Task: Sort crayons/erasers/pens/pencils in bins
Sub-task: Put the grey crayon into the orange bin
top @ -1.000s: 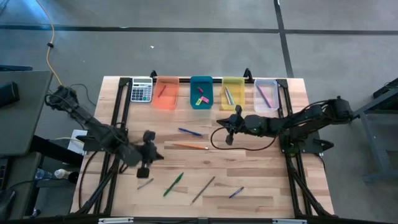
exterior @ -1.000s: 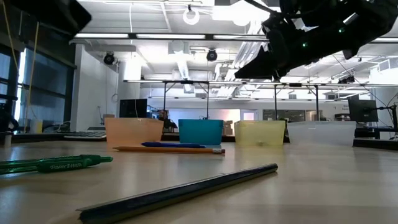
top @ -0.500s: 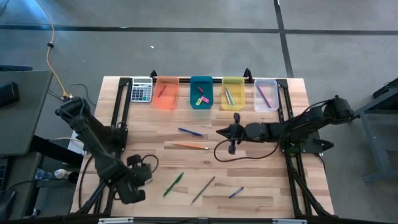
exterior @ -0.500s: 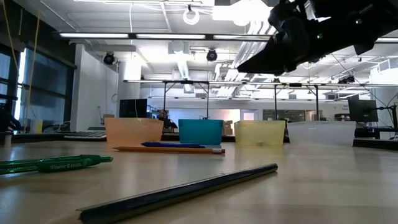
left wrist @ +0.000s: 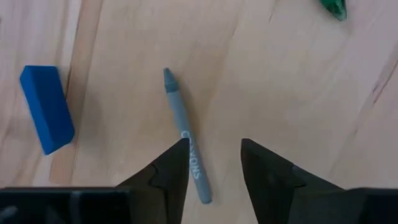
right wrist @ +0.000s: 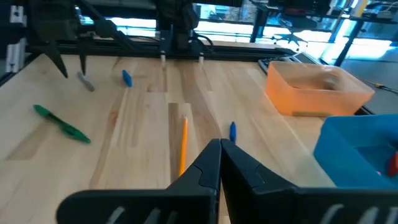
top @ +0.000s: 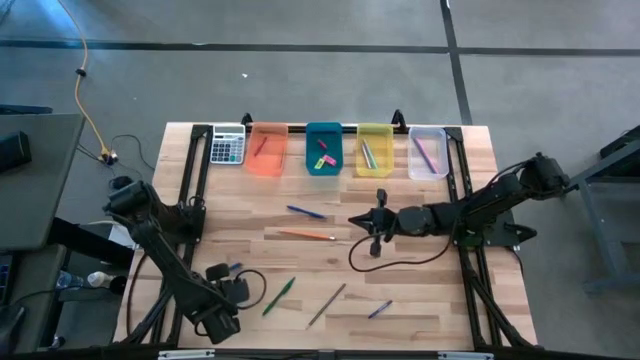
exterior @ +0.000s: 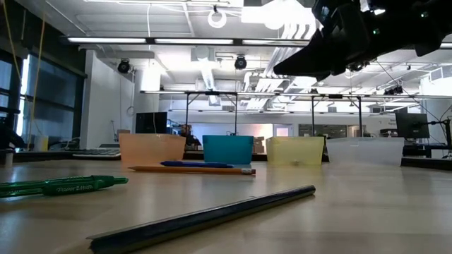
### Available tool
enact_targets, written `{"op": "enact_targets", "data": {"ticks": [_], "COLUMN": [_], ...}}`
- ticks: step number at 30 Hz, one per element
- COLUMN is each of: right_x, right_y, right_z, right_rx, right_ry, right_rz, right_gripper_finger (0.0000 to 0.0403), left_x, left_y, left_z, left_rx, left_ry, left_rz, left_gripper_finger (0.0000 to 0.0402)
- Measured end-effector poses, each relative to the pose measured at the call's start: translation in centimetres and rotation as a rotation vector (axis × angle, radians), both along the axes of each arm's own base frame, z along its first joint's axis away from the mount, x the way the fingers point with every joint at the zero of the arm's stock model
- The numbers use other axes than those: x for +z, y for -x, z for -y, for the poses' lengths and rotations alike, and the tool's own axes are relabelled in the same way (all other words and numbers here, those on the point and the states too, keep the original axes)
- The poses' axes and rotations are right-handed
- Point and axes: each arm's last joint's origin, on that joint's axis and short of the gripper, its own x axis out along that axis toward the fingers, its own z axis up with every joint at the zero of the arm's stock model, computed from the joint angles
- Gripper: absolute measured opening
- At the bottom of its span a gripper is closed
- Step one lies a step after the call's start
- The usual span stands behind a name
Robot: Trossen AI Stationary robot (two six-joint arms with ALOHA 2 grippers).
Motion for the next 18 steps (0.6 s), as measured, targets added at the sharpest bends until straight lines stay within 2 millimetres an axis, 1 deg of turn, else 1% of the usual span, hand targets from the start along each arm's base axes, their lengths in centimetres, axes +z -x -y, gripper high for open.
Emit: {"op": "enact_targets", "data": {"ticks": [3,6,11,16,18], "right_x": [0.0,0.0,0.0,0.0,0.0], "right_y": [0.1,0.2,0.3,0.3,0.3], "right_z": [-0.4,-0.8,-1.1,-1.1,-1.1], "right_rx": [-0.007,-0.026,-0.015,-0.015,-0.015], "right_ry": [0.007,0.019,0.020,0.020,0.020], "right_rz": [0.001,0.004,0.004,0.004,0.004], "right_gripper_finger": [0.0000,0.0000,0.0000,0.0000,0.0000], "left_x": [-0.4,-0.6,-0.8,-2.0,-2.4], "left_y": [0.0,0.0,0.0,0.3,0.4], "left_z": [0.0,-0.3,-0.3,-1.2,-1.6], "left_rx": [0.010,0.037,0.018,0.039,0.023], "left_ry": [-0.018,-0.036,-0.039,-0.004,0.019], "left_rz": [-0.017,-0.033,-0.040,-0.066,-0.063], "left_gripper_finger": [0.0143,0.0143,0.0124,0.0108,0.0104]}}
